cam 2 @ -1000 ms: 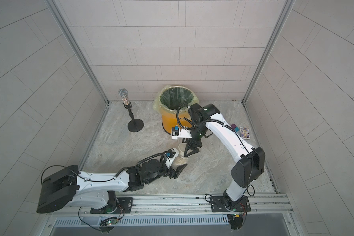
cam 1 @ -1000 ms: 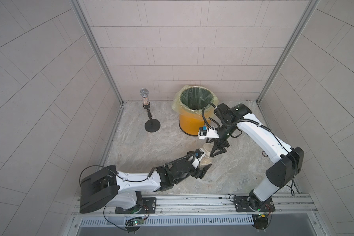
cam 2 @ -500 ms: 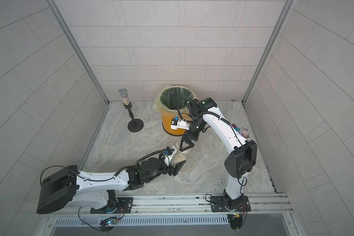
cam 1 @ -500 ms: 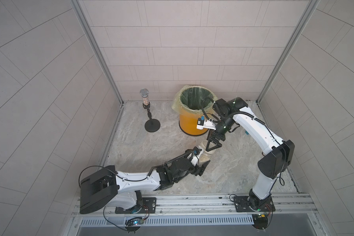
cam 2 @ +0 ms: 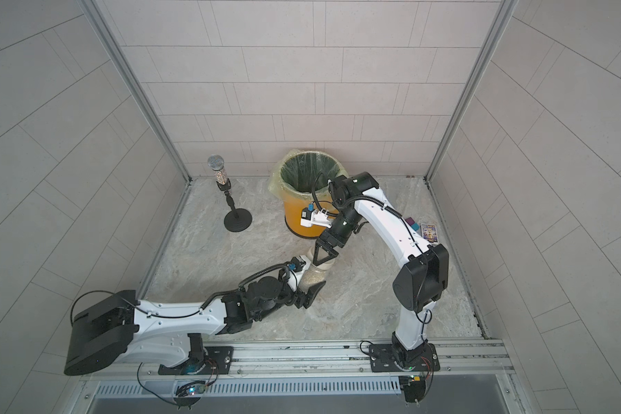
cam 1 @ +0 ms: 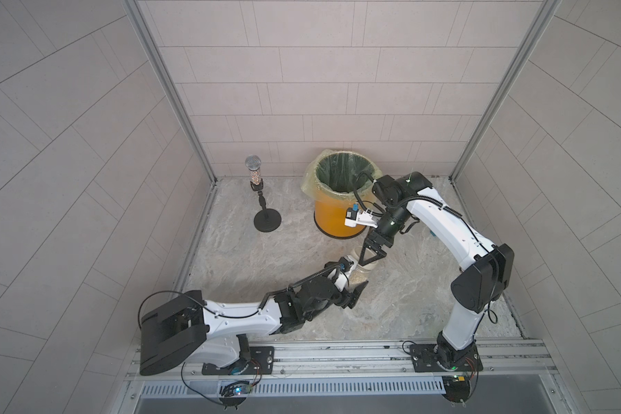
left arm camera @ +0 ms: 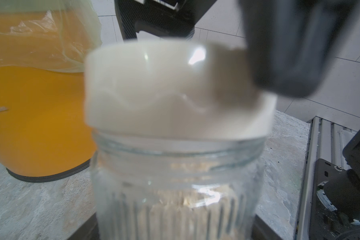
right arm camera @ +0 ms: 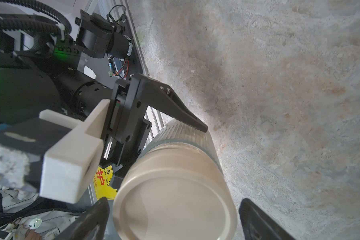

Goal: Empty expired oatmeal from jars
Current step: Open the lid of the jar.

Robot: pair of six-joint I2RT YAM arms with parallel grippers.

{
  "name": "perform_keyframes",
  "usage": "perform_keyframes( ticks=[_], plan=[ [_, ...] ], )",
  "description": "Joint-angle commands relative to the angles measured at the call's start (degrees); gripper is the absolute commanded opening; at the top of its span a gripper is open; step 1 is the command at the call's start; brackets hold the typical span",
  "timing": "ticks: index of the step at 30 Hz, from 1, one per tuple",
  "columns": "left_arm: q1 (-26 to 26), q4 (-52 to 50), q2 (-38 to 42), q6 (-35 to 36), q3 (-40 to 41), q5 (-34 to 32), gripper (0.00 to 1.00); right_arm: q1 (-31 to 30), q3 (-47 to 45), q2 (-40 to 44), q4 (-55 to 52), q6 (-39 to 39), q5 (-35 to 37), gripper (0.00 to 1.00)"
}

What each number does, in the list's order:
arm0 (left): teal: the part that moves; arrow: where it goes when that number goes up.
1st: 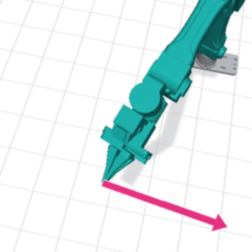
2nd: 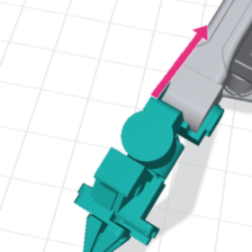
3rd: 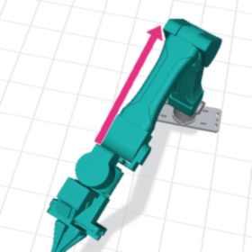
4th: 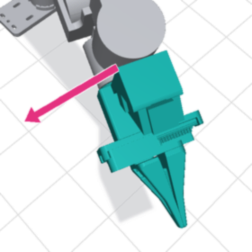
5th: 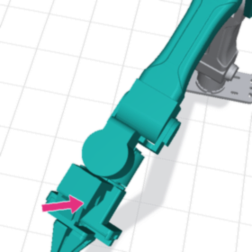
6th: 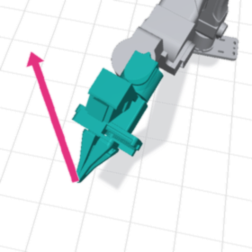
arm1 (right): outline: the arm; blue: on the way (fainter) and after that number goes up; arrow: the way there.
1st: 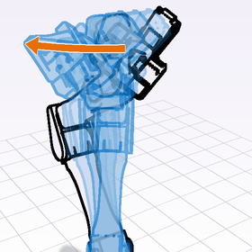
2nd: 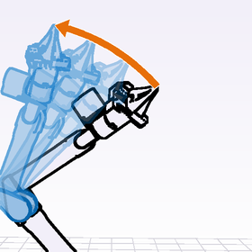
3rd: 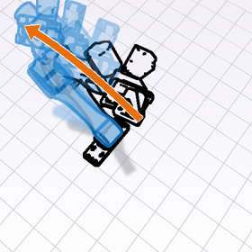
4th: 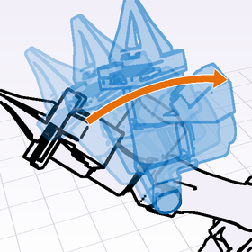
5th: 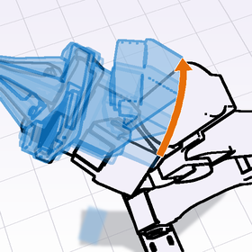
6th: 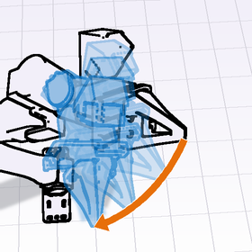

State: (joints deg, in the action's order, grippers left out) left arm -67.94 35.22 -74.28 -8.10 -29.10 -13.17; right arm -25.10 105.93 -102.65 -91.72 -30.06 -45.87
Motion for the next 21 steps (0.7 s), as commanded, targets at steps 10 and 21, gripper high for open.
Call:
perform_keyframes(
  ticks=[10, 21],
  plan=[
    [0.1, 5.0, 2.2, -0.3, -2.1, -1.4, 0.00, -0.4, -0.8, -0.5, -2.1, -0.2, -0.5, 0.74],
    [0.1, 3.8, 4.1, 0.1, -2.3, -1.4, 0.00, -0.6, -1.1, -1.1, -8.8, -15.5, 0.6, 0.40]
  ],
)
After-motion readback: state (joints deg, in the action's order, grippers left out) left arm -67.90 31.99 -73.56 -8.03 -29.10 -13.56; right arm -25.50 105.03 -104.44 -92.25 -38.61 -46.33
